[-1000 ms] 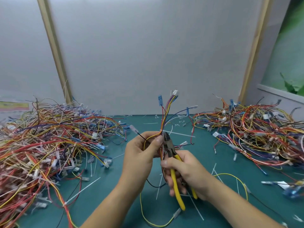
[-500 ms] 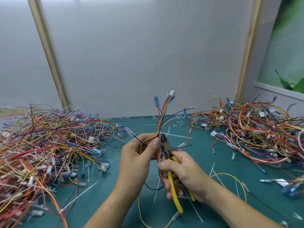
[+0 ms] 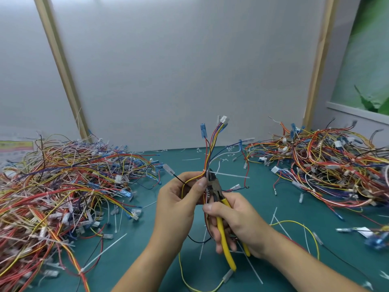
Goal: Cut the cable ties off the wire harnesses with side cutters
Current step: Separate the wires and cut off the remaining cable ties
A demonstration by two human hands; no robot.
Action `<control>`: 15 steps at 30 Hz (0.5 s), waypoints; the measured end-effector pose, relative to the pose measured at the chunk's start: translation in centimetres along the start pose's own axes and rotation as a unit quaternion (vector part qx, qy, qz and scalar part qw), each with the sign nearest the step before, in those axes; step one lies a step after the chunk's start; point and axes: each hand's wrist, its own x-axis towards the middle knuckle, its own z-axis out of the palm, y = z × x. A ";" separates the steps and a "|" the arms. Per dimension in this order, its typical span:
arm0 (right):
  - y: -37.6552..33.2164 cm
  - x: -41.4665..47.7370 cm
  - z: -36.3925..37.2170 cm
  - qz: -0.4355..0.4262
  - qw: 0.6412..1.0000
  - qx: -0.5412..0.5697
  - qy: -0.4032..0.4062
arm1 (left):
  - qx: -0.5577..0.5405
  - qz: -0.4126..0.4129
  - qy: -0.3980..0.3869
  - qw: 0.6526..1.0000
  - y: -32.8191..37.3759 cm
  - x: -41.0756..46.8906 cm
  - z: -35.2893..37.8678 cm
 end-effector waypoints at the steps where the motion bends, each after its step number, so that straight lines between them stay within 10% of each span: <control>1: 0.0 0.0 0.0 -0.001 1.000 -0.001 0.000 | -0.001 -0.001 0.000 1.000 0.0 0.0 0.0; 15: -0.5 -0.1 0.6 -0.031 0.999 0.000 0.021 | -0.013 -0.003 0.021 1.000 0.2 0.3 -0.1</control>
